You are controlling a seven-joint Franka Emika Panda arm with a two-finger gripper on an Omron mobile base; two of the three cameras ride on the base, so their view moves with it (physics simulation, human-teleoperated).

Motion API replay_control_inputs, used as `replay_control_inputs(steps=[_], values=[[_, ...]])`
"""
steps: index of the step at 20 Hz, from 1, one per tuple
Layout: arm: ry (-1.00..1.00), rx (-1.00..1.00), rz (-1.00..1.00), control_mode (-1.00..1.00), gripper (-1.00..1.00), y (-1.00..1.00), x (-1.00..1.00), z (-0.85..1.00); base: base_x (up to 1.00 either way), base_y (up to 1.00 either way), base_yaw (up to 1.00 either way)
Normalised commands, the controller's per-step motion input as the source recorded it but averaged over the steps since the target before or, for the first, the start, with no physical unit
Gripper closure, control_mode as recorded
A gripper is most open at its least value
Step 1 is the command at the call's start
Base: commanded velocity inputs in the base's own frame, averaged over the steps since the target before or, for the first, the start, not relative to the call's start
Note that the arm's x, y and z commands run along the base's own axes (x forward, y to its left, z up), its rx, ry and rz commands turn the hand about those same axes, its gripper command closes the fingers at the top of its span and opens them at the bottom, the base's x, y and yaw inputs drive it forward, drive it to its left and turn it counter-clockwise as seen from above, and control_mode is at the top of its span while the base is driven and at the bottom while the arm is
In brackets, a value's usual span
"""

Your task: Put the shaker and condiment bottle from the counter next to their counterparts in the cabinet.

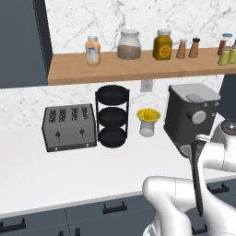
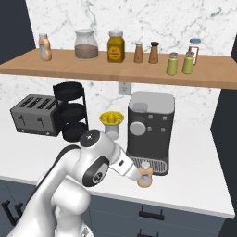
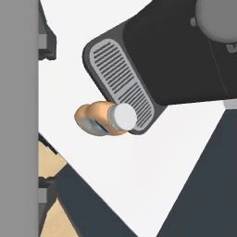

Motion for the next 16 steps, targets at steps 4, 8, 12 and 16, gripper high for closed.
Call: replay_control_inputs(steps=[4, 8, 12, 16], values=[[0.00, 0.00, 0.00, -1.00, -1.00, -0.10, 0.18, -0.11, 0.00, 0.00, 0.00], [0.00, 0.00, -0.05, -1.00, -1.00, -0.27, 0.11, -0.10, 0.00, 0.00, 0.00], [0.00, 0.00, -0.06, -1.00, -1.00, -0.28, 0.11, -0.08, 0.00, 0.00, 0.00], [0.00, 0.00, -0.04, -1.00, -1.00, -0.11, 0.09, -0.02, 0.00, 0.00, 0.00]])
